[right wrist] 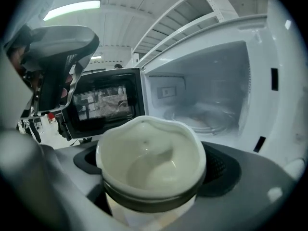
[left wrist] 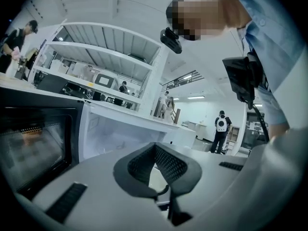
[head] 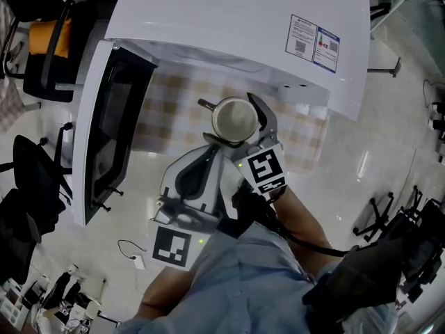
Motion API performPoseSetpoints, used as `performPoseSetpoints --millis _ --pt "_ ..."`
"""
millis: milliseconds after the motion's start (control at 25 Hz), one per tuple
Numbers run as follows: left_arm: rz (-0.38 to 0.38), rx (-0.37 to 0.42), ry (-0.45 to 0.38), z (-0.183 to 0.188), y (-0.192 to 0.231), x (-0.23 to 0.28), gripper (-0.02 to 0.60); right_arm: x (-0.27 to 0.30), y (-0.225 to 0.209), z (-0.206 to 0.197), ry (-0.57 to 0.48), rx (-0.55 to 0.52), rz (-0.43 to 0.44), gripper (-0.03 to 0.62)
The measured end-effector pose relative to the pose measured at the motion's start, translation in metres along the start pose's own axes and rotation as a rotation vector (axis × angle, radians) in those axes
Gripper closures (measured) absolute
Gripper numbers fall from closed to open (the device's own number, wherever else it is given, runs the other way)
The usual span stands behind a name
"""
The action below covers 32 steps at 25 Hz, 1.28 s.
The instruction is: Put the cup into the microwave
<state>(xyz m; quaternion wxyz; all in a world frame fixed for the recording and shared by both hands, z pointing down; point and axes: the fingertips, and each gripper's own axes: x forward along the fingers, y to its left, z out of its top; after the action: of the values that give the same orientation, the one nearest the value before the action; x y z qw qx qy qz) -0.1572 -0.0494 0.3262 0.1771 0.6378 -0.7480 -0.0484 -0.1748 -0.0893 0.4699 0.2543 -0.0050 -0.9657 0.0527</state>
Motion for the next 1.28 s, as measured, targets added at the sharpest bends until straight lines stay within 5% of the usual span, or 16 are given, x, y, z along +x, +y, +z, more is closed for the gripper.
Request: performPoseSetpoints --millis 520,1280 --pt "-0.006 -0.019 0.014 0.038 0.068 0.027 0.577 0.063 -0.037 0.063 -0.014 0.006 -0.081 0.049" --pt "-0.017 -0.043 0.051 0.038 0.107 0.046 0.577 0.102 -0.085 0.068 -0.030 0.048 -0.168 0.048"
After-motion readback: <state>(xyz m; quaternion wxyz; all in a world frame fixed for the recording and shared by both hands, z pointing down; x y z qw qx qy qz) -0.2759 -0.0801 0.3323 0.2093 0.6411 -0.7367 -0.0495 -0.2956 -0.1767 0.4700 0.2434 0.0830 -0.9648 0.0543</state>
